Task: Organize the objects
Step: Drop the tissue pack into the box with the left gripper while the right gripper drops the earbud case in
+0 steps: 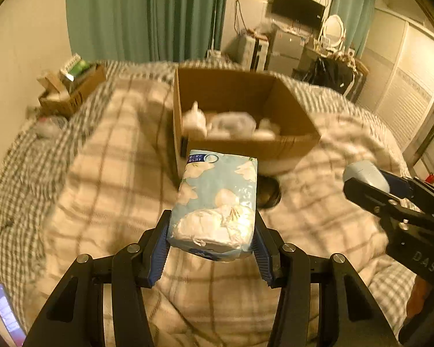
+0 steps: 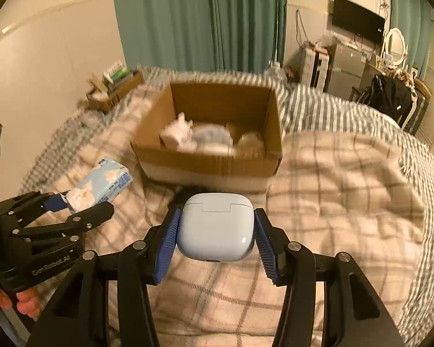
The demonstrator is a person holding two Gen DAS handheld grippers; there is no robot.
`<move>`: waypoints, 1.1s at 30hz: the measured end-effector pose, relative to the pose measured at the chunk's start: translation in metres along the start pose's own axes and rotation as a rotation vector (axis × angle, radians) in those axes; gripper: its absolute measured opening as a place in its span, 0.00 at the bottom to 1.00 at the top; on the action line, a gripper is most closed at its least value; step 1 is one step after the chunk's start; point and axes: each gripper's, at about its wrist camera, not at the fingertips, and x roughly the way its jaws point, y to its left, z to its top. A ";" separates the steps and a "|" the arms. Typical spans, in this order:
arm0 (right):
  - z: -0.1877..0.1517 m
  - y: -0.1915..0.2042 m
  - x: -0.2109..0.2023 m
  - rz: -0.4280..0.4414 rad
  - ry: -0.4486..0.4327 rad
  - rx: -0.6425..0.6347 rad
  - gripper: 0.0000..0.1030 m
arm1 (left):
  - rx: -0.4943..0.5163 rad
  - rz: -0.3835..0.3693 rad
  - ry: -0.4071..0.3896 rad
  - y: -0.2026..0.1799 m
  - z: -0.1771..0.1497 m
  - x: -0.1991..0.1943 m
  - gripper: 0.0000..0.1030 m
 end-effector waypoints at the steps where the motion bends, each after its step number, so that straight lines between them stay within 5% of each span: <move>1: 0.006 -0.001 -0.007 -0.001 -0.021 0.002 0.49 | 0.020 0.008 -0.012 -0.003 0.007 -0.005 0.51; 15: 0.102 -0.019 -0.041 -0.046 -0.180 -0.031 0.49 | 0.043 0.011 -0.162 -0.016 0.106 -0.024 0.51; 25: 0.161 -0.027 0.008 -0.026 -0.197 -0.051 0.49 | 0.038 0.000 -0.166 -0.009 0.147 0.029 0.51; 33: 0.159 -0.037 0.087 0.004 -0.117 -0.028 0.49 | 0.038 0.011 -0.111 -0.006 0.142 0.094 0.51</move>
